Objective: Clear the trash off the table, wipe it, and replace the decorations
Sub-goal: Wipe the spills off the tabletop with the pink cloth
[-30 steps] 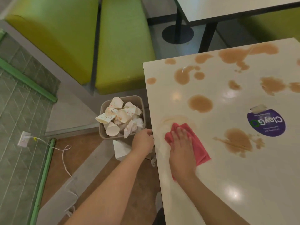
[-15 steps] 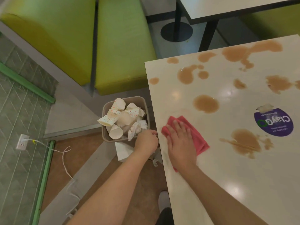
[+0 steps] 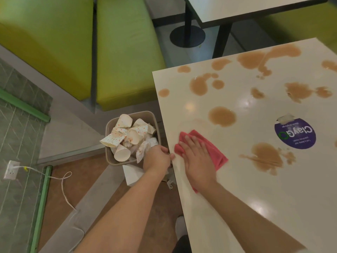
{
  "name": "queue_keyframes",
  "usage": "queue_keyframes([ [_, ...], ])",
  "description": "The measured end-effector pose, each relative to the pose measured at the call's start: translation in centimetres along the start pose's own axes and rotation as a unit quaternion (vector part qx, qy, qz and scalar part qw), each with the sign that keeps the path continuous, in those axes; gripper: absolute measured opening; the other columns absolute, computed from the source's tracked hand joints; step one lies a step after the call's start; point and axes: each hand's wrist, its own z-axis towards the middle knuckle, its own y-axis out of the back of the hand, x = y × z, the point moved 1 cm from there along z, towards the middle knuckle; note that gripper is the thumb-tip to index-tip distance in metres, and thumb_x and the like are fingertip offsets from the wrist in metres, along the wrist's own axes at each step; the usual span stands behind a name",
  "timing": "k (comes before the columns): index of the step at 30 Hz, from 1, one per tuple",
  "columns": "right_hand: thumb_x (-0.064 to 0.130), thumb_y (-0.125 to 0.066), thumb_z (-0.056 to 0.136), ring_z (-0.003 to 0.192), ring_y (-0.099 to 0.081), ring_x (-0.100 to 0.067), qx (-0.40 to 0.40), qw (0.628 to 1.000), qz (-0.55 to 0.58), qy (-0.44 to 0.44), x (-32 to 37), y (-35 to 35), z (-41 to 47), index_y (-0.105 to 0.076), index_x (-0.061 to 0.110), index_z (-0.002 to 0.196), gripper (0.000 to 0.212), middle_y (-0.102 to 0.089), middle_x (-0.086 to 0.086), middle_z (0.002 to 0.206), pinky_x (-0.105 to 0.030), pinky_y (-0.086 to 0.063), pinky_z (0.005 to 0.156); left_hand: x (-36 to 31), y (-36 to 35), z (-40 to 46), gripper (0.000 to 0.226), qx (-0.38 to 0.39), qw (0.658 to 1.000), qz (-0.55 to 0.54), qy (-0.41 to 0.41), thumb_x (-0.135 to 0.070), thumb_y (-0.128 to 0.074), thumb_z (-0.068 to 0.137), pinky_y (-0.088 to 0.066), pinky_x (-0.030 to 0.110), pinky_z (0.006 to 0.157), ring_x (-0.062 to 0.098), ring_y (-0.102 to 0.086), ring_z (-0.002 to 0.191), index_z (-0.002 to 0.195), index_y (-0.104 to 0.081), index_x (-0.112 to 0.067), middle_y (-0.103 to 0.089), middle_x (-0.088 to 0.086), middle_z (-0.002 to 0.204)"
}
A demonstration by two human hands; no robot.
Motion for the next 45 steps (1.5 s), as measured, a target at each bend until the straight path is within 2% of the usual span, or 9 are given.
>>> queue_keyframes([
  [3,0.027,-0.034,0.105,0.15,-0.015,-0.015,0.031,0.998,-0.016,0.054,-1.2,0.9,4.2,-0.042,0.029,0.146,0.041,-0.027,0.006,0.16,-0.039,-0.01,0.123,-0.2,-0.1,-0.1,0.016,-0.016,0.999,0.031,0.001,-0.032,-0.071,0.082,-0.059,0.041,0.077,0.014,-0.072,0.068,0.091,-0.059,-0.028,-0.07,-0.008,0.077],
  [8,0.027,-0.035,0.104,0.15,-0.014,-0.019,-0.031,0.998,0.0,-0.055,-0.7,0.3,4.9,-0.041,0.025,0.147,0.044,-0.025,0.001,0.16,-0.036,-0.002,0.123,-0.5,-0.3,-0.8,0.014,-0.046,0.995,0.088,-0.001,-0.037,-0.065,0.083,-0.056,0.038,0.079,0.017,-0.069,0.082,0.09,-0.054,-0.031,-0.069,-0.007,0.092],
  [13,0.031,-0.034,0.105,0.149,-0.015,-0.01,0.031,0.997,-0.004,0.066,-1.4,1.0,-0.9,-0.04,0.031,0.147,0.042,-0.026,0.008,0.159,-0.031,-0.002,0.122,-1.3,-0.5,-1.8,0.011,-0.055,0.991,0.124,-0.009,-0.038,-0.058,0.091,-0.049,0.031,0.073,0.018,-0.065,0.09,0.098,-0.056,-0.029,-0.067,-0.005,0.098],
  [20,0.04,-0.011,0.098,0.15,-0.013,-0.017,-0.043,0.994,-0.016,-0.101,-4.3,2.5,-0.5,-0.038,0.024,0.149,0.059,-0.024,0.002,0.161,-0.031,0.002,0.121,-1.5,-0.9,-3.0,0.012,-0.076,0.986,0.15,0.005,-0.028,-0.051,0.099,-0.035,0.029,0.069,0.018,-0.053,0.085,0.109,-0.052,-0.022,-0.064,-0.004,0.105],
  [25,0.035,-0.027,0.103,0.149,-0.017,-0.009,0.028,0.998,-0.029,0.043,-5.4,2.7,-6.1,-0.039,0.031,0.147,0.046,-0.025,0.011,0.158,-0.032,-0.007,0.122,-2.3,-1.1,-3.0,0.022,-0.071,0.981,0.178,0.009,-0.028,-0.053,0.098,-0.039,0.032,0.069,0.026,-0.061,0.103,0.116,-0.052,-0.015,-0.062,0.005,0.115],
  [27,0.035,-0.025,0.102,0.148,-0.02,-0.013,0.019,0.999,-0.044,0.001,-8.9,4.0,-6.0,-0.041,0.029,0.147,0.048,-0.026,0.01,0.158,-0.031,-0.006,0.121,-2.5,-1.1,-3.3,0.028,-0.085,0.979,0.187,0.002,-0.026,-0.054,0.097,-0.043,0.036,0.071,0.027,-0.057,0.11,0.121,-0.048,-0.012,-0.055,0.007,0.123],
  [32,0.037,-0.016,0.097,0.148,-0.021,-0.021,-0.049,0.989,-0.037,-0.131,-10.0,4.6,-4.6,-0.043,0.023,0.146,0.058,-0.03,0.0,0.159,-0.038,-0.01,0.122,-4.0,-3.4,-6.2,0.041,-0.172,0.925,0.303,-0.15,-0.008,-0.053,0.089,-0.048,0.033,0.087,0.022,-0.042,0.121,0.127,-0.046,-0.021,-0.043,0.003,0.129],
  [37,0.031,-0.021,0.102,0.15,-0.014,-0.01,0.001,0.999,-0.035,-0.016,-9.8,4.4,-9.5,-0.036,0.03,0.15,0.05,-0.024,0.009,0.16,-0.037,-0.011,0.122,-6.1,-8.0,-9.2,0.043,-0.122,0.9,0.29,-0.303,-0.007,-0.054,0.086,-0.038,0.031,0.088,0.021,-0.044,0.116,0.124,-0.052,-0.028,-0.048,-0.001,0.127],
  [45,0.037,-0.012,0.095,0.149,-0.019,-0.021,-0.052,0.985,-0.041,-0.158,-16.6,7.9,-6.2,-0.041,0.022,0.147,0.061,-0.028,0.0,0.159,-0.035,-0.003,0.121,-8.4,-12.0,-9.7,0.048,-0.05,0.888,0.312,-0.335,-0.025,-0.05,0.097,-0.023,0.03,0.106,0.019,-0.031,0.135,0.144,-0.036,-0.023,-0.036,-0.003,0.145],
])
